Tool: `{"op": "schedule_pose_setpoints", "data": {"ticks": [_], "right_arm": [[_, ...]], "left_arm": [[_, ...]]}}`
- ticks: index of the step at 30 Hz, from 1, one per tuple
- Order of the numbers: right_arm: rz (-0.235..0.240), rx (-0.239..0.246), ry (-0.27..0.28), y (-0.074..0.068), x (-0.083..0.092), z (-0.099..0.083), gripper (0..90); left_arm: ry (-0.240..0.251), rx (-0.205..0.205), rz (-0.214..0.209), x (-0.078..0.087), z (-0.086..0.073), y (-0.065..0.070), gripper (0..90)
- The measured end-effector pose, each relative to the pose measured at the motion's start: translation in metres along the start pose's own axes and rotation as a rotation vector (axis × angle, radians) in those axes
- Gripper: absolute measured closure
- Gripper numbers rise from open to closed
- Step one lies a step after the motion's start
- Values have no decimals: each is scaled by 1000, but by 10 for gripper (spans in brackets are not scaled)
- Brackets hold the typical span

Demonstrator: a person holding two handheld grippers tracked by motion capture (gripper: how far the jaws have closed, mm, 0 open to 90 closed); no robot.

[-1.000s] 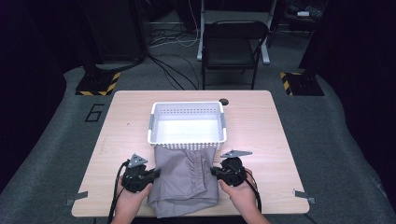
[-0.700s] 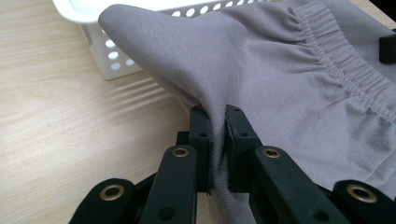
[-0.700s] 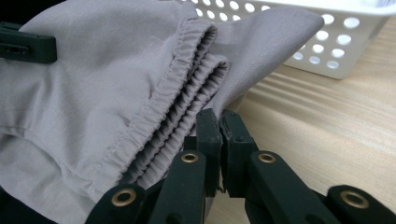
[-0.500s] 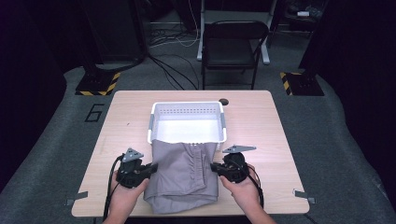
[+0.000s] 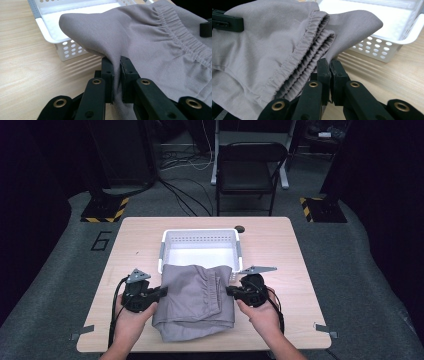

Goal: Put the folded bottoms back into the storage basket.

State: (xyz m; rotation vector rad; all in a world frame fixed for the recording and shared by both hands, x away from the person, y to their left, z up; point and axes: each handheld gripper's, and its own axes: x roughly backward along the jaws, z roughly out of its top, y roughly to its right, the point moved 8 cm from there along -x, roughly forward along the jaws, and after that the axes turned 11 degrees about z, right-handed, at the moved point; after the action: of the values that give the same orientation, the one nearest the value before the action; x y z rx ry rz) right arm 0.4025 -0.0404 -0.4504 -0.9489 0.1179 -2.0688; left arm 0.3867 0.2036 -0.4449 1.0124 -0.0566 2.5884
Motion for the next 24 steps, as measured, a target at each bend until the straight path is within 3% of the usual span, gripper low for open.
{"op": "schedule_pose_setpoints", "data": {"ticks": [1,2,4,5,7,10,12,16,20,24], "right_arm": [[1,-18,-5,-1,1,0,876],[1,-13,1,0,1,2,876],[-2,-1,5,1,2,4,876],[-4,-6,2,1,3,4,876],[-6,-3,1,2,3,6,876],[-8,4,3,2,4,10,876],[-11,2,2,2,5,12,876],[-13,14,4,3,6,17,876],[-15,2,-3,3,7,21,876],[-22,29,5,4,8,28,876]], "left_arm": [[-2,0,-1,0,1,0,834],[4,-19,5,0,2,-1,834],[-1,-27,2,0,3,-1,834],[-1,-12,-1,0,4,1,834],[0,-32,4,0,7,-1,834],[5,-13,4,0,10,1,834],[5,-33,6,0,12,-1,834],[6,-2,1,-1,17,-1,834],[10,-8,9,-2,21,-3,834],[11,-10,7,-4,27,-4,834]]}}
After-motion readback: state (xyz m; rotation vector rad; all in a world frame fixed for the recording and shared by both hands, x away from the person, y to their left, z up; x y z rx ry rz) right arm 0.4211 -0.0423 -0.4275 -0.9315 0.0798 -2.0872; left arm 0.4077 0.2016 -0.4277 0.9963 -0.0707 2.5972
